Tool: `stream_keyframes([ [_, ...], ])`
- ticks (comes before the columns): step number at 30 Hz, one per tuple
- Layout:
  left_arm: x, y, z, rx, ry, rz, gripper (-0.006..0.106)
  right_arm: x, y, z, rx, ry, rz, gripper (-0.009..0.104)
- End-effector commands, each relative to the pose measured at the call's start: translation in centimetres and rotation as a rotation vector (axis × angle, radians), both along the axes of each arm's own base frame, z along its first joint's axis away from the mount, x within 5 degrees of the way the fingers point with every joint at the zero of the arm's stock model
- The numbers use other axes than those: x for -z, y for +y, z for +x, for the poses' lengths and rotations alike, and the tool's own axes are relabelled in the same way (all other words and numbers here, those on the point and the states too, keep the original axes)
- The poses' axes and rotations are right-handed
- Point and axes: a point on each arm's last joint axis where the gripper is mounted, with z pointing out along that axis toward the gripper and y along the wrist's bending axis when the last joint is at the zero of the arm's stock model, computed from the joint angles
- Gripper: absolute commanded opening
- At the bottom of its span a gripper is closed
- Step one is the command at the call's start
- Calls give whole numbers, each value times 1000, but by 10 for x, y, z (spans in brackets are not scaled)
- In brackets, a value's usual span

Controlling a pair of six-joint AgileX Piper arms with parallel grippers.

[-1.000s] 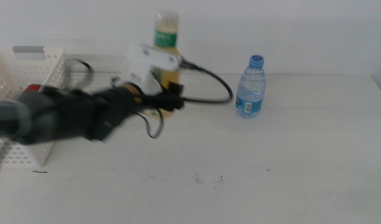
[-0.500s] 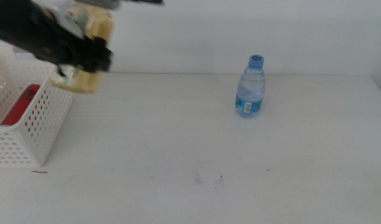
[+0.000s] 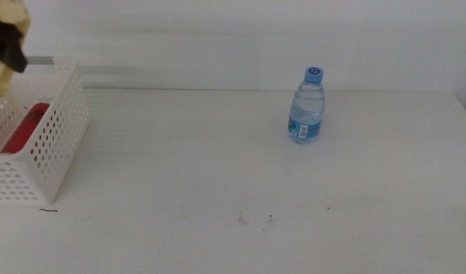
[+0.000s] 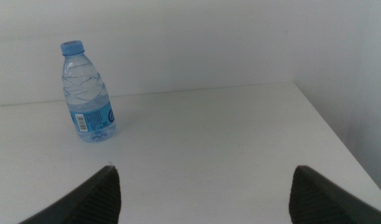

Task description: Use arms to grab the bottles and put them into the dustbin to the left of the table.

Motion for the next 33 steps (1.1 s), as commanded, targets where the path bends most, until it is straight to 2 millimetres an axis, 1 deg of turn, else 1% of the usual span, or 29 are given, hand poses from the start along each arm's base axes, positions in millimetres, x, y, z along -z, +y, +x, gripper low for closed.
stream_keyframes([
  [1,-2,16,8,-5,-42,7,10,0,0,0,5,-10,-13,88],
  [3,10,25,13,-7,-14,7,10,0,0,0,5,-10,-13,88],
  [8,37,39,22,-14,50,12,10,0,0,0,5,-10,-13,88],
  [11,52,41,28,-13,86,14,10,0,0,0,5,-10,-13,88],
  [16,71,43,34,-7,128,-1,10,0,0,0,5,-10,-13,88],
  [24,109,44,34,-4,235,-19,10,0,0,0,5,-10,-13,88],
  [28,119,45,36,-4,259,-27,10,0,0,0,5,-10,-13,88],
  [30,124,45,37,-3,268,-30,14,0,0,0,5,-10,-13,88],
  [32,125,45,37,-3,271,-31,23,0,0,0,5,-10,-13,88],
  [33,126,45,37,-3,275,-29,30,0,0,0,5,-10,-13,88],
])
